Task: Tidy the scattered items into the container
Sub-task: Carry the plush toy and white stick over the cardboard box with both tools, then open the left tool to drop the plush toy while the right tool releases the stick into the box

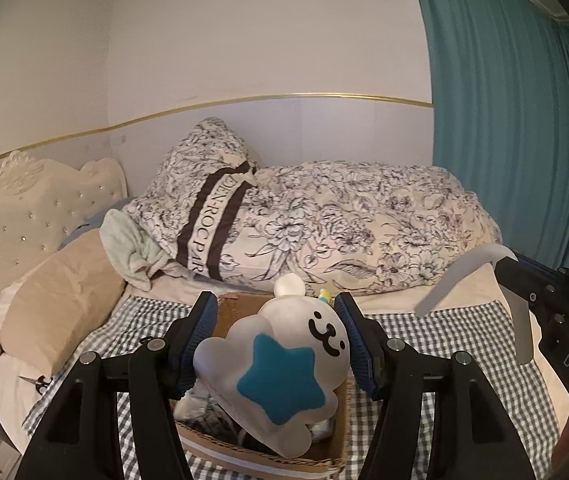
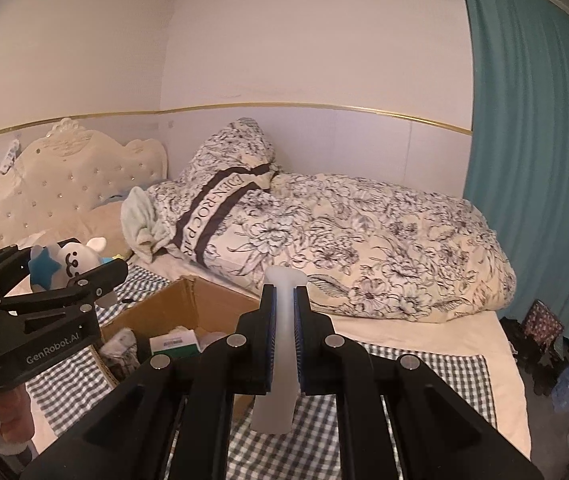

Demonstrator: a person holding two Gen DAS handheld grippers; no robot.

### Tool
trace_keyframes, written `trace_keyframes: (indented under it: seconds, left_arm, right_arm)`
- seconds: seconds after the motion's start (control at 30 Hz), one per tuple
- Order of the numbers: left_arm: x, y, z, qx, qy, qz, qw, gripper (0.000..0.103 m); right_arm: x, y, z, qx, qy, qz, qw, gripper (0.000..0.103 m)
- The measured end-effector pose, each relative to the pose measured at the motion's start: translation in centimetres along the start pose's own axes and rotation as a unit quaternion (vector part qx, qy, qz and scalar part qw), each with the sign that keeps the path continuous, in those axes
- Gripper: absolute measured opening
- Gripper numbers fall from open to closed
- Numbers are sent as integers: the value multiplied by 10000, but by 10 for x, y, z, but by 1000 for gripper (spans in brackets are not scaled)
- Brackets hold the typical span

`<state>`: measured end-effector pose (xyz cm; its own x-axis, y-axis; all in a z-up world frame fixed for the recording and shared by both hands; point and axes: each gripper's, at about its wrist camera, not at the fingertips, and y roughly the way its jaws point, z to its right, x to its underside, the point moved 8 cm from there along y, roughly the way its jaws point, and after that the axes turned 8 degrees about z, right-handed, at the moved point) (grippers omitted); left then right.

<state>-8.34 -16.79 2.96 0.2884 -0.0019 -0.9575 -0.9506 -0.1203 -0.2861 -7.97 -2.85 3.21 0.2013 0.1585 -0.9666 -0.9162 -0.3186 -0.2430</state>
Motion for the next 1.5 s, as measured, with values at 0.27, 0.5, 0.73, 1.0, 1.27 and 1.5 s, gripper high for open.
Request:
trace_keyframes:
  seconds: [0.27,0.5,0.73,1.0,1.27,1.5]
  left_arm:
    - [16,15,-34,-198,-146,-162,9996,62]
    - [29,28,-57,-323,-259,-297,9987,62]
    - [46,50,-69,-368,-337,-510,9974,62]
    - [69,83,-69,-327,-326,-790,9958,62]
    - [96,114,-73,-314,-337,-1105,9928,62]
    - [110,136,-72,-223,-361,-1262,9911,62]
  right_arm:
    - [3,19,-33,-230,-90,-96,9997,8]
    - [11,41,-57,-407,-133,-221,9988,8]
    - [24,69,-72,-539,-156,-398,9976,8]
    - [48,101,-79,-630,-129,-699,9955,8]
    - [67,133,-85,-697,-138,-934,9931,9]
    - [82,156,-89,-691,-97,-1100,9915,10]
